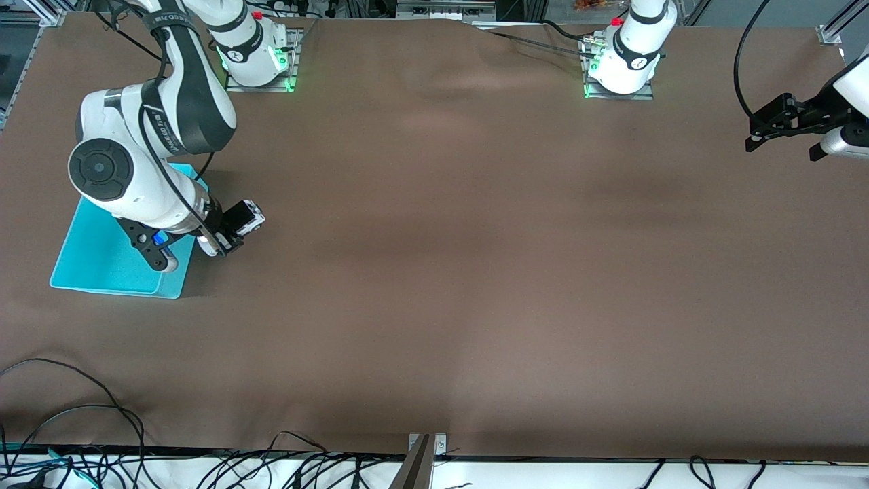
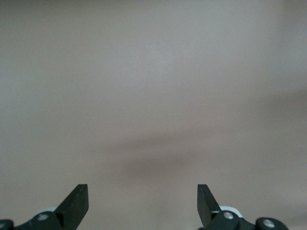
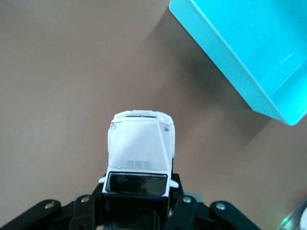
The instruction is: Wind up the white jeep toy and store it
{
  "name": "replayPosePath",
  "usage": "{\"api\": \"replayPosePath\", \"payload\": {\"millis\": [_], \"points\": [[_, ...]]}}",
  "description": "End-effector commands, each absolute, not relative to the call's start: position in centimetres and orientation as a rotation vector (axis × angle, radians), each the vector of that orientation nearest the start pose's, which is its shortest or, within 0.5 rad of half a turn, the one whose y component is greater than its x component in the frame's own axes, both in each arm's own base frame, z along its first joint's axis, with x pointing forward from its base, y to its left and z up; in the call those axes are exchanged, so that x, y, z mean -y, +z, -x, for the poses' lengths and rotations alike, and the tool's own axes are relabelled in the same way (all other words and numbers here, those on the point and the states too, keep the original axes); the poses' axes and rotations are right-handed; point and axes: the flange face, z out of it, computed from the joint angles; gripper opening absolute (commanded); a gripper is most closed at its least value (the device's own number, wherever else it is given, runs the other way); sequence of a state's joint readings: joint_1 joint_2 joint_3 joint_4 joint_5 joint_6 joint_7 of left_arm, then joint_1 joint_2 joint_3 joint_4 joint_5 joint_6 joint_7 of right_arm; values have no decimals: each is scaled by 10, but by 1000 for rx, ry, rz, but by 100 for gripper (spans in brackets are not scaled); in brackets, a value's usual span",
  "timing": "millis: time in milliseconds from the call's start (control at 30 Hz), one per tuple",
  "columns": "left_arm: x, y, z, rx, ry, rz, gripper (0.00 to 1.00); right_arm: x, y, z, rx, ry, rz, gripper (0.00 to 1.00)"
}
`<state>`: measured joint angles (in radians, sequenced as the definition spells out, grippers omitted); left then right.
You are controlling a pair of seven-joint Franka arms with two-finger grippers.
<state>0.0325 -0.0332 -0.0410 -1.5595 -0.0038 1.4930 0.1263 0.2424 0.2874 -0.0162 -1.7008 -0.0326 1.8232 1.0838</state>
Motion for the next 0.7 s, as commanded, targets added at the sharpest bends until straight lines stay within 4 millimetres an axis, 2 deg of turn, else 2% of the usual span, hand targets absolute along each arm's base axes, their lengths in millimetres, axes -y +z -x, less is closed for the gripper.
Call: {"api": "replayPosePath", "payload": {"millis": [0,300,667], "points": [[6,647,-538,-205,59,3125,100,-121,416,-587,-1206,253,3021,0],[5,647,-538,-203,63,3125,100,-92,411,-575,-1069,321,3068,0],[5,647,-538,-203,63,3125,100,-37,402,-566,-937,387,3091,0]]}}
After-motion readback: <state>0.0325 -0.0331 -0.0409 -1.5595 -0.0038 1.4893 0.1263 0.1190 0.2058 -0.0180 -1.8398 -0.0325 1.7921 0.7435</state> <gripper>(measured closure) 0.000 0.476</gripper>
